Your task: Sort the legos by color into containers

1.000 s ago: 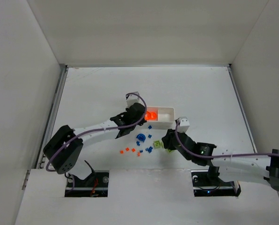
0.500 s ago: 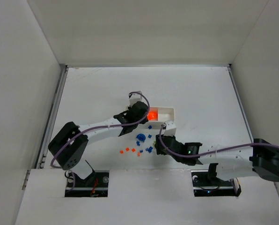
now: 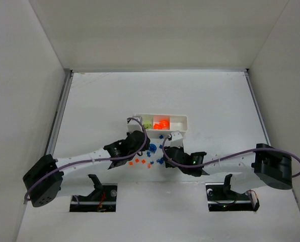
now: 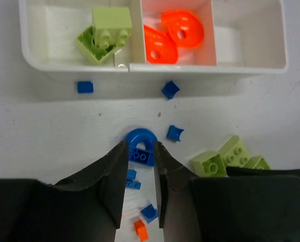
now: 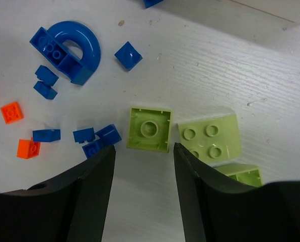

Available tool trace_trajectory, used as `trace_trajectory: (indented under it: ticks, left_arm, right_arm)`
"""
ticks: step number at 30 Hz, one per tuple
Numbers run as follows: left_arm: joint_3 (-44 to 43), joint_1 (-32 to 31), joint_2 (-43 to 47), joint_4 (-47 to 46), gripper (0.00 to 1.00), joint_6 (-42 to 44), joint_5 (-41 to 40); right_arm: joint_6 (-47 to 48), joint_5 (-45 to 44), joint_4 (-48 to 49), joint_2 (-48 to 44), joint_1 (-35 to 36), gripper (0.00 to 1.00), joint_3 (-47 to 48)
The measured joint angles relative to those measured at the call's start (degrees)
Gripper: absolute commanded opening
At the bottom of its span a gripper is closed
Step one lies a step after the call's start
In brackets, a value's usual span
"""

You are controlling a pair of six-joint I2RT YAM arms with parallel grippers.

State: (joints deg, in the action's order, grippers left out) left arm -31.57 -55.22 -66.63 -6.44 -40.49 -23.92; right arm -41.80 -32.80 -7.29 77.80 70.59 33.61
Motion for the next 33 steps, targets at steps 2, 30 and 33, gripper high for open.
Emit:
trace_trajectory:
  ticks: [2, 30, 33]
  left_arm:
    - [2.12, -1.42, 1.44, 0.35, 0.25, -0.74, -0.37]
    - [13.44, -7.41, 20.61, 7.72, 0.39, -5.11, -6.62]
    - [13.44, -8.35, 20.65, 7.98, 0.39, -5.6, -7.43]
  right_arm:
    - [0.04, 0.0, 0.02, 1.55, -0.09, 0.56, 0.85]
    - [7.23, 0.13, 3.72, 4.96, -5.38, 0.35, 16.46]
    - [9.03, 2.73, 6.16, 10.12, -8.9, 0.35, 22.47]
